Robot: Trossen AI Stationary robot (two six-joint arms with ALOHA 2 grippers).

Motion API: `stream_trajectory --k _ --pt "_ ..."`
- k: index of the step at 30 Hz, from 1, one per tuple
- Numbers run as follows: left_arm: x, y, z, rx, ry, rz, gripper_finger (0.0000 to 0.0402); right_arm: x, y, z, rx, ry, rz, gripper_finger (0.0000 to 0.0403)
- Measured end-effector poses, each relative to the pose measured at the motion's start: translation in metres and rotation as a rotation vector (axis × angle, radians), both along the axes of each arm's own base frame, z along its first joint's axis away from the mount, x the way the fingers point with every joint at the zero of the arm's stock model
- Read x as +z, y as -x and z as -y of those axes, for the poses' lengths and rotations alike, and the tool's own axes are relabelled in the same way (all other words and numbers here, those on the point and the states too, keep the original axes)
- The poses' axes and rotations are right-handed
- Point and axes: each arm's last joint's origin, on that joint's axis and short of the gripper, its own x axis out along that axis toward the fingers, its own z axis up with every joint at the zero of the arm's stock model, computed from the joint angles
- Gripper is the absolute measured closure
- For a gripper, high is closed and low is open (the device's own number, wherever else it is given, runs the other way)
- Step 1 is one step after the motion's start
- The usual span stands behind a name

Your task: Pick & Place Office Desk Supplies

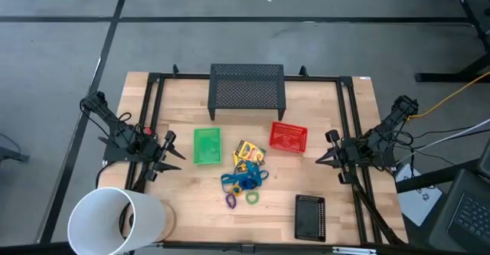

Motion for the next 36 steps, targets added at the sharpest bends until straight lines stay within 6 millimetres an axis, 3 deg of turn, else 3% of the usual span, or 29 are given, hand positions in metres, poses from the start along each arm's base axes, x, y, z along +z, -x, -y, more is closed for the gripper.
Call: stream_trajectory --k 11,20,33,36 --pt "0.0000 0.0000 0.0000 0.000 0.000 0.000 0.0233 -0.0001 0.0000 0.0000 -0.001 0.009 0.003 0.0389" --pt "0.0000 0.0000 0.0000 0.000 0.000 0.000 0.0233 0.0006 0.0000 0.0001 -0.012 0.297 0.094 0.0389" --pt "0.0000 0.0000 0.0000 0.000 -0.003 0.001 0.0233 0.0007 0.0001 -0.0003 -0.002 0.297 0.097 0.0389" --pt "0.0012 -0.0001 -0.0004 0.016 -0.083 0.038 0.0233 0.0022 0.0007 -0.0017 0.051 0.283 0.117 0.0389"
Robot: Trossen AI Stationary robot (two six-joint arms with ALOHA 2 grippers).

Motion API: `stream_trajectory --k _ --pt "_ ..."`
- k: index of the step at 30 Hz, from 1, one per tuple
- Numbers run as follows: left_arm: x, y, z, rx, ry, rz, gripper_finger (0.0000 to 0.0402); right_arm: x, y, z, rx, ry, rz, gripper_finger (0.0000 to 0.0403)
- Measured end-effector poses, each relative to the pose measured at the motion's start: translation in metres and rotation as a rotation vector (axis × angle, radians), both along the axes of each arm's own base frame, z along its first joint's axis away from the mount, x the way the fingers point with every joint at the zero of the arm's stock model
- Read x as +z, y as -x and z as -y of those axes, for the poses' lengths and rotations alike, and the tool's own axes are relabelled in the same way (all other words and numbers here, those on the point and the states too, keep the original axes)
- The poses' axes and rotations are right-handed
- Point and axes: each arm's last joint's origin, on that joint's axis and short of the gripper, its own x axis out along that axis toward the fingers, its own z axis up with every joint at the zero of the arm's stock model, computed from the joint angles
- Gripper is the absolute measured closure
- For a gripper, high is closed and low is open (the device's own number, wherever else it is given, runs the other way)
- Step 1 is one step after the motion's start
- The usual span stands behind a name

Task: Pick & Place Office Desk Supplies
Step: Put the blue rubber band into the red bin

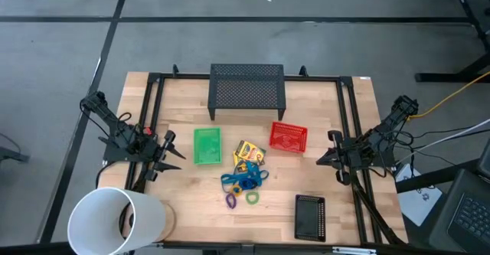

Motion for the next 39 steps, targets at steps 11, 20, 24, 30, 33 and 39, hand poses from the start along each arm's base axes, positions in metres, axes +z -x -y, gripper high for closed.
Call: stream_trajectory --k 11,20,24,30,33,39 --pt "0.009 0.000 0.000 0.012 -0.142 0.138 0.0233 0.007 0.002 -0.002 0.092 -0.019 0.073 0.0389" --pt "0.015 0.003 0.003 -0.129 -0.044 0.183 0.0233 0.007 0.002 -0.003 0.137 -0.186 -0.003 0.0389" --pt "0.018 0.002 0.001 -0.079 0.059 0.175 0.0233 0.013 0.003 -0.002 0.140 -0.227 0.043 0.0389" --pt "0.015 0.000 -0.005 0.129 0.182 0.103 0.0233 0.021 0.004 -0.001 0.140 -0.263 0.121 0.0389" --pt "0.014 0.000 -0.008 0.247 0.169 0.098 0.0233 0.021 0.004 -0.001 0.144 -0.290 0.109 0.0389" --pt "0.011 -0.001 -0.011 0.349 0.182 0.069 0.0233 0.020 0.001 0.007 -0.127 -0.352 0.091 0.0389"
